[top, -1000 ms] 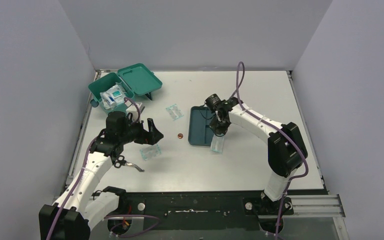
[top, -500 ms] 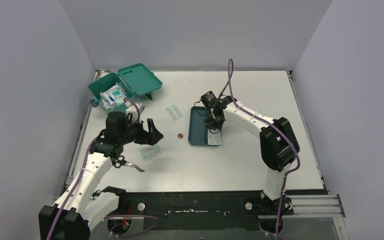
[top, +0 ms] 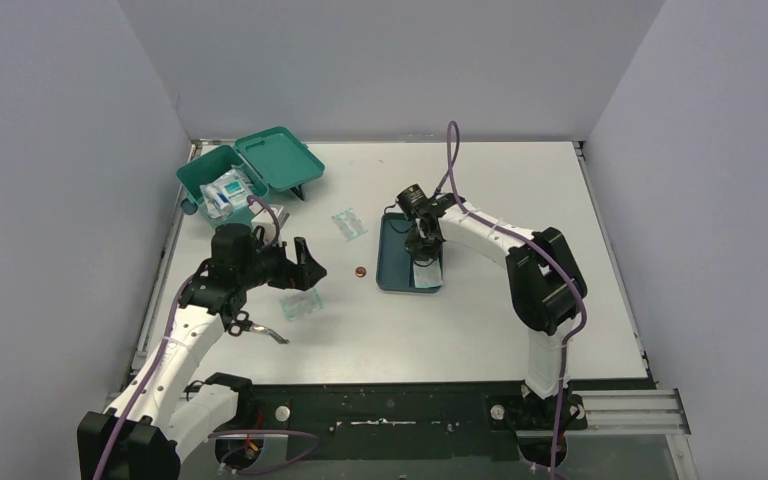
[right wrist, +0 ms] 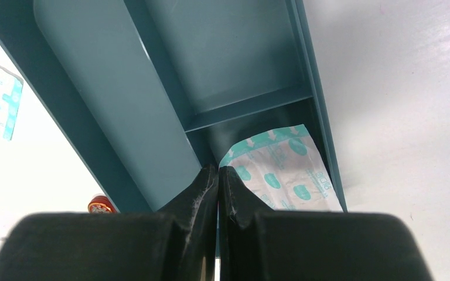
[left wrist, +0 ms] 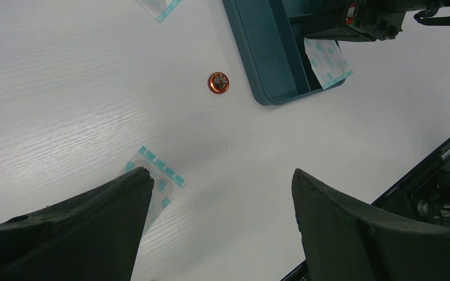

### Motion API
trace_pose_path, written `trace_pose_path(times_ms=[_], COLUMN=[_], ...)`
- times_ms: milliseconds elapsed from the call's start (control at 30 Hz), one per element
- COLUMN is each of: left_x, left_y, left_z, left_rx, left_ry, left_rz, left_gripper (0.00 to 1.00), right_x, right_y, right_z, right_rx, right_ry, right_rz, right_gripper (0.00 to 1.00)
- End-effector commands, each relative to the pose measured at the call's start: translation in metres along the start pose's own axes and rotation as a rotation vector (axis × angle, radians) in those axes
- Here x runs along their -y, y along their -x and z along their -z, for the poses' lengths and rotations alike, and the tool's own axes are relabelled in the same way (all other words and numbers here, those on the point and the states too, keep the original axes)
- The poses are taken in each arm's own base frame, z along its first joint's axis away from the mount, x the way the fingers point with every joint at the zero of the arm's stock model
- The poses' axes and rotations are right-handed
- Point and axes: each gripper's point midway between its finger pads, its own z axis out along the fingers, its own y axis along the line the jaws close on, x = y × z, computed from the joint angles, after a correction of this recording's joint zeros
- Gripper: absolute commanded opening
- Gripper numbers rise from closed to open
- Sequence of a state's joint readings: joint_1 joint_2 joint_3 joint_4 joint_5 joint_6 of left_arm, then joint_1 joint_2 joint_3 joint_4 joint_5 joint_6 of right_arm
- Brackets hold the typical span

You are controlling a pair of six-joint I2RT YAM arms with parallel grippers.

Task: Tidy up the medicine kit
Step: Place the medical item at the medicine box compartment.

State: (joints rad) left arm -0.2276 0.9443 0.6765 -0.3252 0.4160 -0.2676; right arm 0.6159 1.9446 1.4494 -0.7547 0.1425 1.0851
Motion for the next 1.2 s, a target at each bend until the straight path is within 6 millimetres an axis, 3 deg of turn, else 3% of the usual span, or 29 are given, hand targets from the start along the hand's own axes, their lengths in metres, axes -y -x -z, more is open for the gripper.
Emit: trace_pose_path(times_ms=[0, 800, 933, 1167], left_x=[0.004, 0.003, 0.002, 0.002], left_y=[0.010, 0.010, 0.010, 0.009], left_z=[0.002, 0.002, 0.001, 0.001], left_rx=[0.042, 0.040, 0.039, 0.037], left_ry=[-0.010, -0.006, -0.004, 0.000], left_rz=[-0.038, -0.036, -0.034, -0.033], left_gripper=[0.86, 0.88, 0.88, 0.88], right_x=[-0.013, -0.005, -0.007, -0.013], right_y=[0.020, 0.026, 0.030, 0.039], right_z=[0.001, -0.013, -0.003, 0.031], right_rx=[0.070, 0.051, 0.061, 0.114], right_ry=[0.027, 0.011, 0.029, 0.118], right_rz=[-0.022, -0.085, -0.071, -0.036], right_gripper=[0.00, 0.00, 0.10, 0.44])
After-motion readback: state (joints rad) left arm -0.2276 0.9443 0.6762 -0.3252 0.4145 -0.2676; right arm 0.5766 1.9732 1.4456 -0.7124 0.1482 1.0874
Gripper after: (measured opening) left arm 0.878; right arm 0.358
